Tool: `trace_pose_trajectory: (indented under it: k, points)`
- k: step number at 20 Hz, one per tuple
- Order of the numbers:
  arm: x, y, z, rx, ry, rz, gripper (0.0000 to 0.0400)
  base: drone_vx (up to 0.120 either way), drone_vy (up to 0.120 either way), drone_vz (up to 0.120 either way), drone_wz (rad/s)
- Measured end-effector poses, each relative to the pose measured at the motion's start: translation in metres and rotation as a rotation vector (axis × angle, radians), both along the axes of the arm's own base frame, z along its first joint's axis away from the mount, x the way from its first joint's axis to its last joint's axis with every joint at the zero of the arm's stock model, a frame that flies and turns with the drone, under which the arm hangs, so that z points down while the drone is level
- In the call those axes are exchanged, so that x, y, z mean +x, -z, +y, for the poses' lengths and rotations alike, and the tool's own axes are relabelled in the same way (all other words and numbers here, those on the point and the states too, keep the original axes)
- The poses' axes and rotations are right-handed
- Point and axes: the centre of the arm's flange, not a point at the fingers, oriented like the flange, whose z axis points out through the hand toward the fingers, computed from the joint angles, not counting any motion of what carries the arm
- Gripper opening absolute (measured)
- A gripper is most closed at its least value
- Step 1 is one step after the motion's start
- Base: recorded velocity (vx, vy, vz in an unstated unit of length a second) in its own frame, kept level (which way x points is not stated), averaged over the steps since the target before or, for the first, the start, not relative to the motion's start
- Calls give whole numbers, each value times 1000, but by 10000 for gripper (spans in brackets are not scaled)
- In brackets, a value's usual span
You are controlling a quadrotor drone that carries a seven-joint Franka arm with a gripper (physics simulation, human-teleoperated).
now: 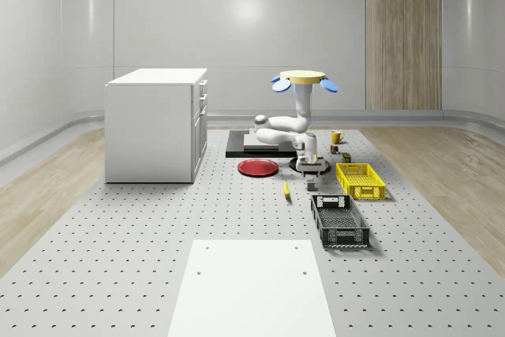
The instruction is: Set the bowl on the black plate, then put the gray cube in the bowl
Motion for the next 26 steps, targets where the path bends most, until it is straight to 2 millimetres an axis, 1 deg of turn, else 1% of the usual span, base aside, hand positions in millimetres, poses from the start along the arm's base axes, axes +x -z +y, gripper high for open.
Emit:
trace_pose_trajectory:
  k: [4,6,9,18,26]
  points:
    - [0,0,0,0,0,0,400,120,0,0,0]
    - [0,-2,0,0,0,0,400,0,0,0,0]
    - [0,-10,0,0,0,0,400,0,0,0,0]
    - [0,-26,10,0,0,0,400,0,0,0,0]
    - [8,-35,12,0,0,0,400,0,0,0,0]
